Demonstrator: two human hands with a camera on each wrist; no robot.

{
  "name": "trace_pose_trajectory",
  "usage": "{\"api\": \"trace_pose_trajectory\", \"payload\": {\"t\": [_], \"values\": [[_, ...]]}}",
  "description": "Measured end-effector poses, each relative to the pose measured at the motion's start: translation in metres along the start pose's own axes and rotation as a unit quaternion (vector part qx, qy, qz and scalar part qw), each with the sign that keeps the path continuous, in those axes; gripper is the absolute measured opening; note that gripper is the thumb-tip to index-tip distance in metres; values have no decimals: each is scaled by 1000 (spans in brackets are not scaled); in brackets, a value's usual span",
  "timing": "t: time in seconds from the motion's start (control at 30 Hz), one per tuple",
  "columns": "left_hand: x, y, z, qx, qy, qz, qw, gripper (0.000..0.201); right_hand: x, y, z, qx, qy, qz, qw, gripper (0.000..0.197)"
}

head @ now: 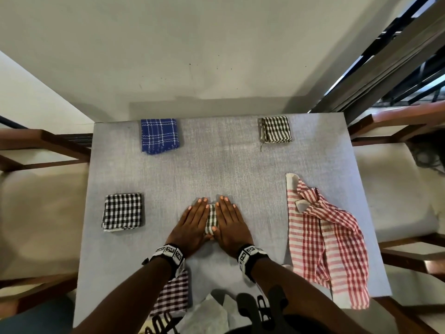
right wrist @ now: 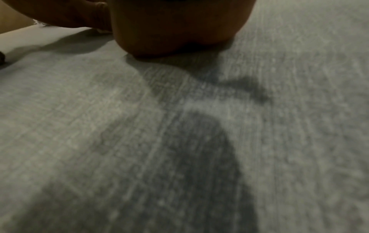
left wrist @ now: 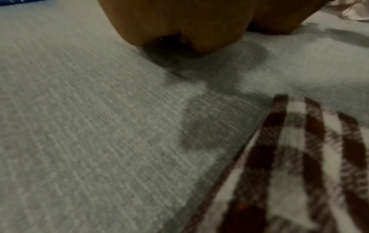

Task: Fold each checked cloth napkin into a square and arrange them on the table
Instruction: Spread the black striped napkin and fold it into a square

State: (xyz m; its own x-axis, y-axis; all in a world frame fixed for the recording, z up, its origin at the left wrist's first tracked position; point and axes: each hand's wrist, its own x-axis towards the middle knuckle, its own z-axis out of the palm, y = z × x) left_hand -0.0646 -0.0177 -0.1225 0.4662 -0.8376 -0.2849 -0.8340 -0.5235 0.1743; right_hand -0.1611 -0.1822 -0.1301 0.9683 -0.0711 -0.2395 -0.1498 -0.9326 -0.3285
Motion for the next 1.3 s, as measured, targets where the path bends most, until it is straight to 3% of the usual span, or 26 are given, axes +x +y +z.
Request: {"api": "trace_pose_trajectory", "payload": {"t": [0.23,0.43,0.6,0.67,0.77,0.83,0.97,1.13,1.23,1.3], "values": [[-2,6,-5,4,2,-22,1000,88,0,-2,2,-5,0,1,1000,70],[0,6,-11,-7,-51,-34,998,87,0,-5,-8,0,-30,6,1000,68],[0,7,-36,-21,-68,-57,996,102,-6,-1,-34,30,-38,-3,999,70],[-5,11,-54,-53,-42,-99,993,91,-16,0,-47,62,13,31,998,67],[-6,7,-65,-127,14,-234,964,64,-27,0,-55,115,77,147,979,52],[-3,4,-70,-161,-38,-284,944,52,-26,-7,-53,169,53,200,964,39],[0,8,-71,-193,-114,-299,928,41,-15,-29,-52,264,12,296,918,35],[4,8,-54,-237,-123,-325,907,38,-9,-38,-55,401,-20,387,830,41],[7,14,-47,-337,-112,-362,862,45,-10,-34,-67,424,-36,379,822,31],[18,11,-31,-456,-98,-376,801,58,-8,-27,-76,458,-28,367,809,19]]}}
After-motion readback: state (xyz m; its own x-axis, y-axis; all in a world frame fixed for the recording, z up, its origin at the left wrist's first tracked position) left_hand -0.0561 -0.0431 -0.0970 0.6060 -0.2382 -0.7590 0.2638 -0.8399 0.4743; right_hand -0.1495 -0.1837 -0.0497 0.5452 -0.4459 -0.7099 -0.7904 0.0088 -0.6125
